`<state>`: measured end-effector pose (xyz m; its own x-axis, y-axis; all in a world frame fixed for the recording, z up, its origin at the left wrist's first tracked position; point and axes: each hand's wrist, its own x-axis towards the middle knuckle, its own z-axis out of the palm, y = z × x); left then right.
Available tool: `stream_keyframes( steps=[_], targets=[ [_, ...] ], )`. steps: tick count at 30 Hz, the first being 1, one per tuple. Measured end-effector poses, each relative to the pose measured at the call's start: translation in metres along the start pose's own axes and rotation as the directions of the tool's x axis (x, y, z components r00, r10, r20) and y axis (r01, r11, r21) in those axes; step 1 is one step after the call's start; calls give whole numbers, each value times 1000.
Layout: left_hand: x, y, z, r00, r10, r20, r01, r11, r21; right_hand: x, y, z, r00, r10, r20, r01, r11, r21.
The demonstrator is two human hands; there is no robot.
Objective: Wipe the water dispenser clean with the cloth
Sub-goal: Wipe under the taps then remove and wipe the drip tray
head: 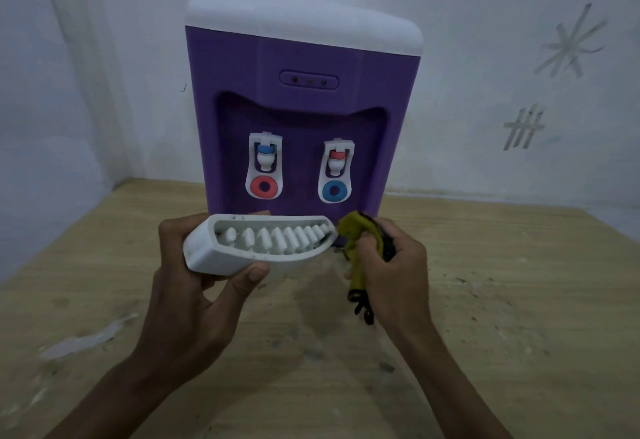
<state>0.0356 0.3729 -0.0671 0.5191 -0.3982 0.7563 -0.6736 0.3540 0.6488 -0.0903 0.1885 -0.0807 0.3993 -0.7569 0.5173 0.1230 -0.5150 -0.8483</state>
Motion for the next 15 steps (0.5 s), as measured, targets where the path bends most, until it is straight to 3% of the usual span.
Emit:
stream_keyframes(
  steps=[3, 8, 15],
  targets=[
    [0, 2, -1, 1000, 12, 2, -12, 1000, 13, 2, 2, -4, 993, -103, -54, 100, 993, -55],
    [-3, 4, 2, 995, 90, 48, -93, 993, 74, -8, -1, 9, 962, -189, 199, 214, 971, -108],
    [-4, 2, 2, 985, 132, 114, -148, 979, 141, -7, 7, 9, 962, -35, 271, 90, 977, -194]
  ],
)
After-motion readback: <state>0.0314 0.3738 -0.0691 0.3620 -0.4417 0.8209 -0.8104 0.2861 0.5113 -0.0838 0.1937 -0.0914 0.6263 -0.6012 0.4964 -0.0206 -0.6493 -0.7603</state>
